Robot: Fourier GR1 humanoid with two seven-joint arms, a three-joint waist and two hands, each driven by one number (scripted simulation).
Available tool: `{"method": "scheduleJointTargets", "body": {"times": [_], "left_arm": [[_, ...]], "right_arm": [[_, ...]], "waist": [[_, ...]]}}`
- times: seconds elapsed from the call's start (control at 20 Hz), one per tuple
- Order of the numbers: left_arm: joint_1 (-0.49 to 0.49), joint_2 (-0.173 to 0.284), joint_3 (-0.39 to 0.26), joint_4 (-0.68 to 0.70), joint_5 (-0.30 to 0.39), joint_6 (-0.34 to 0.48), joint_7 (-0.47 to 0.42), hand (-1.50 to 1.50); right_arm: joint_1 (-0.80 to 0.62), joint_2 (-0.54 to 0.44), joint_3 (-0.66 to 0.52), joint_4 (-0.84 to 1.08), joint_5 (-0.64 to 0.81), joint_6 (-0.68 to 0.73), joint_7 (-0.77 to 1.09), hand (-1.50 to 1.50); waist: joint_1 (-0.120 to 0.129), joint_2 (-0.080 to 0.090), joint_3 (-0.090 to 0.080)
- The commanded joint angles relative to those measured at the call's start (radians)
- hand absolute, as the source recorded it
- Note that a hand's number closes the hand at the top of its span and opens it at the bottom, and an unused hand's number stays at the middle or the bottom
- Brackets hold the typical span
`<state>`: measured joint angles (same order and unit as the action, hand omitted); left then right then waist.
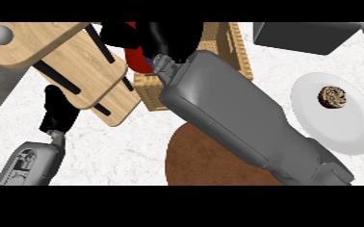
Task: Pick the can from the cutting board and place it in the basket
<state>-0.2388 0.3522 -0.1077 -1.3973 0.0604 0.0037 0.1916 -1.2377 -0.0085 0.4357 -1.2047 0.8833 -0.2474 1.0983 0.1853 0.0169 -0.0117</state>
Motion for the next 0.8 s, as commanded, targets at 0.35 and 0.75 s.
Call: {"method": "scheduleJointTargets", "body": {"times": [0.35,0.75], "left_arm": [[-0.026,-0.030,-0.009,0.008,-0.023,0.034,0.019,0.00],[0.013,-0.026,0.000,-0.011,-0.036,0.047,0.023,0.00]], "right_arm": [[-0.358,0.008,-0.050,0.420,0.032,0.173,0.247,1.50],[-0.475,0.008,-0.055,0.637,-0.033,0.236,0.290,1.50]], "waist": [[-0.063,0.002,-0.002],[-0.098,-0.003,0.005]]}}
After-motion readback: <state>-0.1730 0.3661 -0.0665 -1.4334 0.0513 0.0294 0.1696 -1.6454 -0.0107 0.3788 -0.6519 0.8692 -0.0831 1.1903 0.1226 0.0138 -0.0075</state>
